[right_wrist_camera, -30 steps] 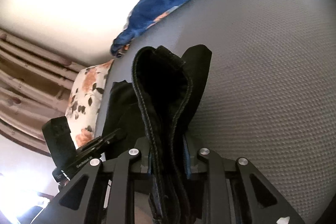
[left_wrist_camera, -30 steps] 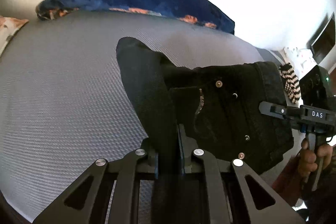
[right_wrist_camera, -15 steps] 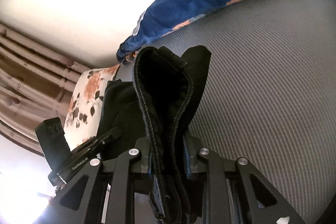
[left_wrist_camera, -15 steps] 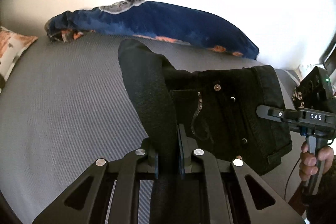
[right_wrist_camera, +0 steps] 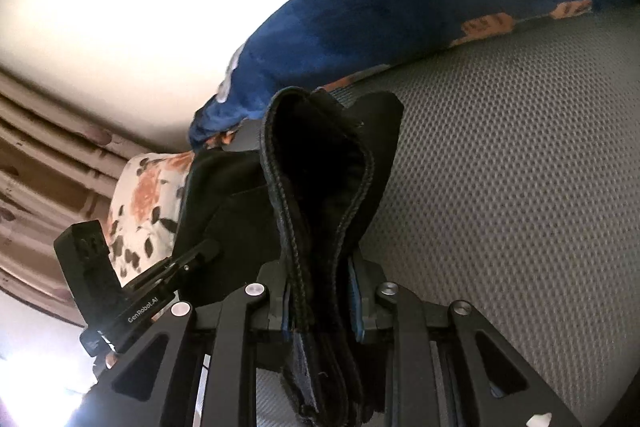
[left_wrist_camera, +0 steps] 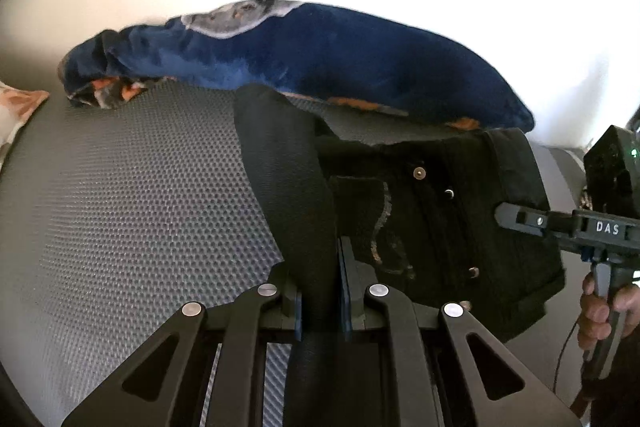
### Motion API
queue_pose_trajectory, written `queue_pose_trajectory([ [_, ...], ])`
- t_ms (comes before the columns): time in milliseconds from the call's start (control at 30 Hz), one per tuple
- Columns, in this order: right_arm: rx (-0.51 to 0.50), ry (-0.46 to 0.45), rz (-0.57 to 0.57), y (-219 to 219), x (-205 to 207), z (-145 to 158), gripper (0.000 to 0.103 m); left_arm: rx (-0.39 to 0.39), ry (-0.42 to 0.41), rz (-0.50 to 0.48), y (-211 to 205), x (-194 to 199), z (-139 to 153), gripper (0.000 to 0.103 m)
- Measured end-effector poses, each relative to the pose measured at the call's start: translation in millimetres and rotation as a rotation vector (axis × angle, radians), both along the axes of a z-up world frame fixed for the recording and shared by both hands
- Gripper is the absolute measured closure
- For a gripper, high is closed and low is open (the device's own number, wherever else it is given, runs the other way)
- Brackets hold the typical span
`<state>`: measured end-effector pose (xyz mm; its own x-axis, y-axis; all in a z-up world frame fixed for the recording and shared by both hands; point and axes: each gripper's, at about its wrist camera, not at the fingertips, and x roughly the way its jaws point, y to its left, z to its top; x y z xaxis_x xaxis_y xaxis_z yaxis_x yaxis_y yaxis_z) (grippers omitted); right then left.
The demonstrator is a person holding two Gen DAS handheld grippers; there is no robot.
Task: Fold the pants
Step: 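Open both tools and release the folded jeans on the bed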
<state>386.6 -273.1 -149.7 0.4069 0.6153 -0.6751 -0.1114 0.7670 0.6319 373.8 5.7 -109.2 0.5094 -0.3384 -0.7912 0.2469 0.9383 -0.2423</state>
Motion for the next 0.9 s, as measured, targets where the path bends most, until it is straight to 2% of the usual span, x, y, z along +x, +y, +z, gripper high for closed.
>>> queue_pose_trajectory([
  [133, -0.114, -0.006, -0.02, 4.8, 6.9, -15.8, 0.081, 0.012, 0.022, 0.006, 10.2, 3.7, -25.8, 0.085],
  [167, -0.138, -0.003, -0.029, 4.3, 6.2, -21.1, 0.076, 0.006, 0.025, 0.007, 12.2, 3.2, -29.7, 0.083],
  [233, -0.178, 0.003, -0.043, 3.9, 6.5, -29.8, 0.067, -0.003, 0.033, 0.012, 15.9, 2.7, -38.6, 0.075],
  [300, -0.225, -0.013, -0.059, 3.9, 3.6, -35.8, 0.055, 0.004, 0.041, 0.038, 19.4, 4.5, -47.4, 0.061],
  [400, -0.271, -0.043, -0.058, 7.8, -2.4, -35.2, 0.055, -0.02, 0.045, 0.078, 24.0, 2.9, -52.5, 0.054],
  [500, -0.326, -0.049, -0.067, 12.2, -5.3, -33.5, 0.048, 0.015, 0.045, 0.1, 21.4, -3.9, -48.4, 0.053],
  [633, -0.37, -0.04, -0.082, 10.2, -17.2, -30.9, 0.042, 0.112, 0.016, 0.136, 15.5, -23.8, -34.4, 0.052],
  [700, -0.409, -0.04, -0.087, 11.6, -26.8, -27.4, 0.035, 0.138, 0.004, 0.147, 15.3, -34.6, -28.4, 0.045],
  [833, -0.448, -0.054, -0.098, 15.4, -51.5, -18.8, 0.031, 0.172, -0.031, 0.169, 14.6, -67.4, -11.2, 0.04],
  [900, -0.461, -0.088, -0.114, 17.8, -69.9, -9.6, 0.03, 0.194, -0.054, 0.183, 14.3, -88.3, -1.3, 0.036],
])
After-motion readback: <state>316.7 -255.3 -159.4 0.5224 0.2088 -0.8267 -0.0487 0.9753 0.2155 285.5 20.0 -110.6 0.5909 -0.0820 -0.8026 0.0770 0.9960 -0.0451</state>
